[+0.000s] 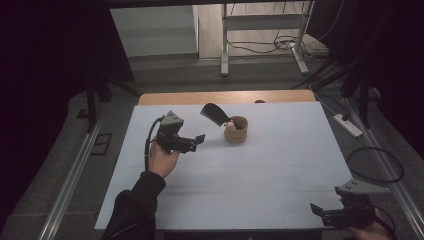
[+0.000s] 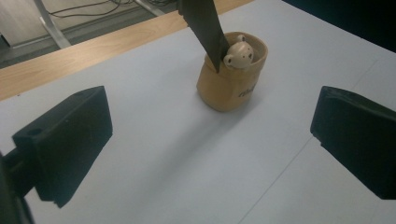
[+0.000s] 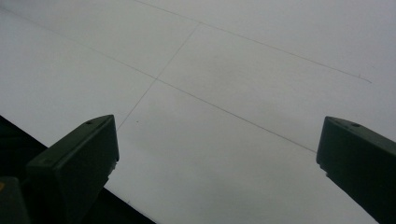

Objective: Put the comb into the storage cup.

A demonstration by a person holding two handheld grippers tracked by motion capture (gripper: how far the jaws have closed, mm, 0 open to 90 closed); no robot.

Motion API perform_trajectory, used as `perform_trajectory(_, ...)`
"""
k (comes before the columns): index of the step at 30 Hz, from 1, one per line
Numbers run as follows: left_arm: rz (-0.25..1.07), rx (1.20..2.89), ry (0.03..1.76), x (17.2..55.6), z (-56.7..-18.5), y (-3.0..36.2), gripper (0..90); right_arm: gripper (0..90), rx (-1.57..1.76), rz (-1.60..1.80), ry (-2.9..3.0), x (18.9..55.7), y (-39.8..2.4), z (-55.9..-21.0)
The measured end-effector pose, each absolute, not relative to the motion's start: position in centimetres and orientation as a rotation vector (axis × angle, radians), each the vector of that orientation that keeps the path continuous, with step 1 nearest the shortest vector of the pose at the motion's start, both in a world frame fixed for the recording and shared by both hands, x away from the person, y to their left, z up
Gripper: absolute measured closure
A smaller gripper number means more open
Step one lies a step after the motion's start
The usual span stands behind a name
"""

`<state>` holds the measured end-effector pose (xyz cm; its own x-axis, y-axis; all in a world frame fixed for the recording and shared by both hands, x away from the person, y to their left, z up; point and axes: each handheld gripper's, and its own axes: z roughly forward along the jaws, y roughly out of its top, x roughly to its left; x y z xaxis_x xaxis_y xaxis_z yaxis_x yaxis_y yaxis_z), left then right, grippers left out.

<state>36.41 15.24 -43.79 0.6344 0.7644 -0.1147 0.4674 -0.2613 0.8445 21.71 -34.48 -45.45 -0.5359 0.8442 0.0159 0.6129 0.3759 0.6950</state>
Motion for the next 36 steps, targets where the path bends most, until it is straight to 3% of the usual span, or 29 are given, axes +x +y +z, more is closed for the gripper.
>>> perform_trajectory(10, 0.337, 1.946, 0.919, 35.5, -44.4, 15.4, 0.0, 0.0, 1.269, 0.945, 2.299, 21.7, -34.5, -45.4)
perform_trajectory(36, 0.351, 1.904, 0.958, 32.1, -44.7, 16.5, 0.0, 0.0, 1.263, 0.946, 2.300, 21.6, -34.4, -45.4)
